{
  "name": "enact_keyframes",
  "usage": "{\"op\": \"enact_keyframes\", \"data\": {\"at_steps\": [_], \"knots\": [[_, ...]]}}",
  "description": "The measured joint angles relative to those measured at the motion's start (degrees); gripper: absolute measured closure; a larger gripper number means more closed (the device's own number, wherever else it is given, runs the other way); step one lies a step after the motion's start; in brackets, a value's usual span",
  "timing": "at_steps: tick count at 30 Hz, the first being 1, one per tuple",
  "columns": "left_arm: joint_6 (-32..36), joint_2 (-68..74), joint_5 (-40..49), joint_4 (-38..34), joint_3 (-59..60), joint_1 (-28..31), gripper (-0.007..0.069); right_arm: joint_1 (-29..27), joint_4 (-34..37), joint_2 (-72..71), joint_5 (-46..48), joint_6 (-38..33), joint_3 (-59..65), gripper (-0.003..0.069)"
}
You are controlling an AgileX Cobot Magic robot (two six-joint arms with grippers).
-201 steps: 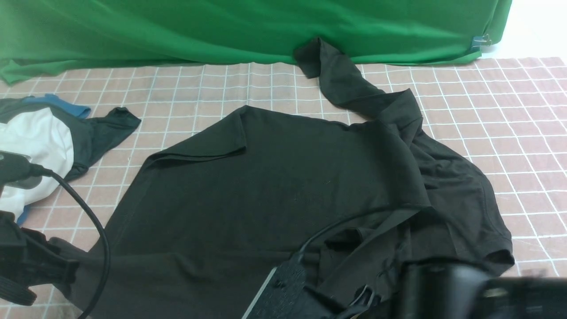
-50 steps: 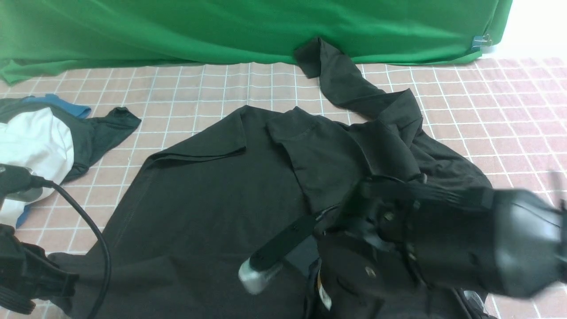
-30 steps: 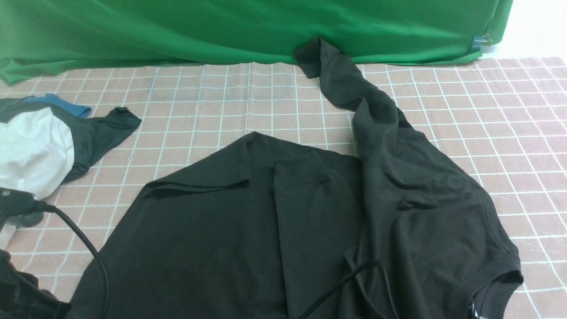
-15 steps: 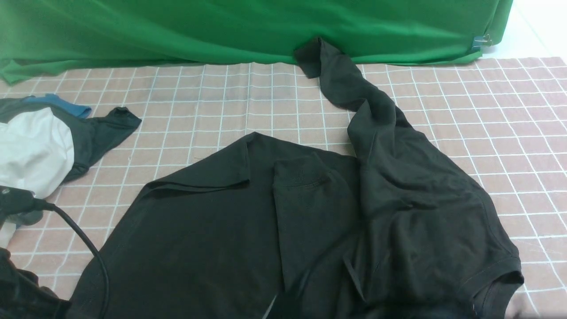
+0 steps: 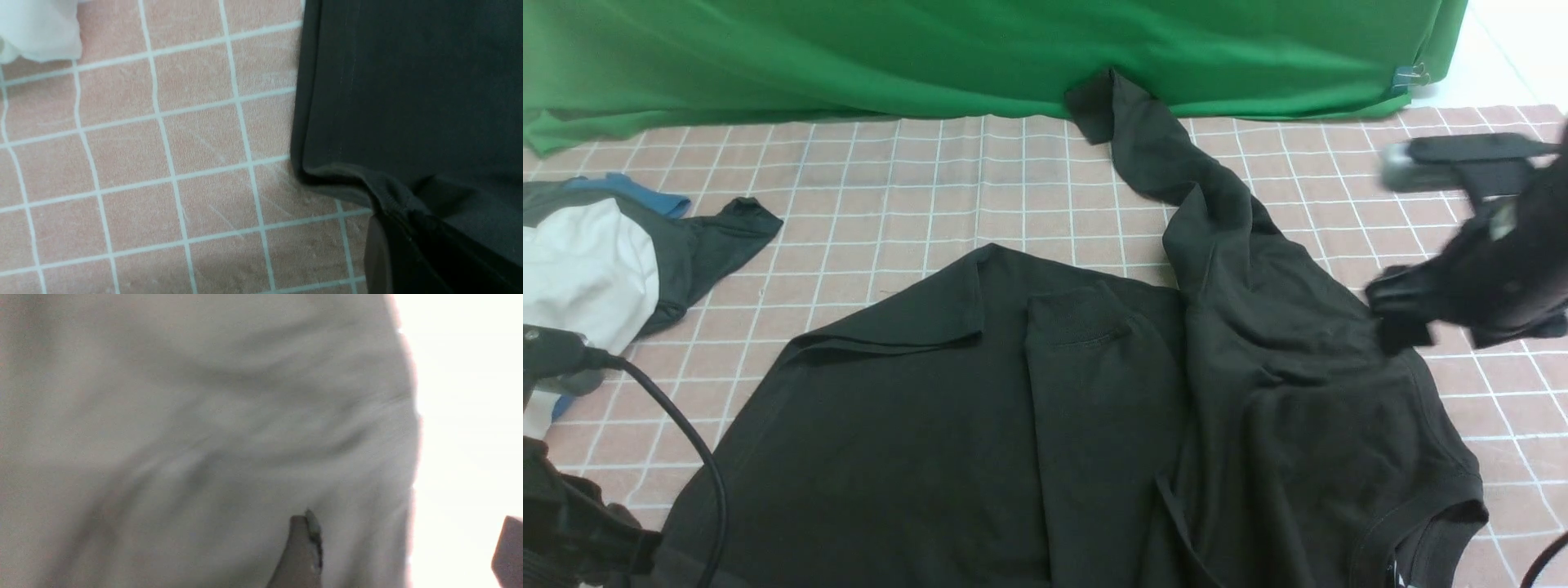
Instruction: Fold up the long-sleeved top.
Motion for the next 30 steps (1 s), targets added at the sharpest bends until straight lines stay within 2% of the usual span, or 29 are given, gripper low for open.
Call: {"op": "enact_keyframes", "data": {"at_steps": [4, 6, 11, 15, 17, 18, 20, 24, 26, 30], "knots": [[0.0, 0.0, -1.4, -0.5, 0.0, 0.0, 0.0589, -6.2, 6.6, 6.1, -5.0, -8.9, 0.0, 0.0083], [0.0, 0.0, -2.1, -0.5, 0.0, 0.0, 0.0589, -6.8, 9.5, 8.8, -5.9, -12.0, 0.0, 0.0083], [0.0, 0.0, -2.2, -0.5, 0.0, 0.0, 0.0589, -6.9, 11.5, 12.6, -7.0, -13.5, 0.0, 0.0085], [0.0, 0.0, -2.3, -0.5, 0.0, 0.0, 0.0589, -6.4, 11.2, 13.6, -7.0, -14.1, -0.2, 0.0126], [0.0, 0.0, -2.9, -0.5, 0.0, 0.0, 0.0589, -5.4, 10.7, 13.9, -8.5, -15.6, -0.2, 0.0211], [0.0, 0.0, -3.0, -0.5, 0.0, 0.0, 0.0589, -5.2, 10.9, 14.0, -9.0, -15.8, -0.2, 0.0221], [0.0, 0.0, -3.4, -0.5, 0.0, 0.0, 0.0589, -3.9, 11.0, 14.4, -11.7, -17.8, -0.3, 0.0389], [0.0, 0.0, -3.4, -0.5, 0.0, 0.0, 0.0589, -3.6, 11.0, 14.6, -12.8, -20.0, -0.6, 0.0568], [0.0, 0.0, -3.2, -0.5, 0.0, 0.0, 0.0589, -3.7, 10.7, 14.9, -12.5, -20.6, -1.7, 0.0605], [0.0, 0.0, -2.1, 0.3, 0.0, 0.0, 0.0589, -4.7, 10.2, 14.9, -10.2, -20.8, -5.5, 0.0606]]}}
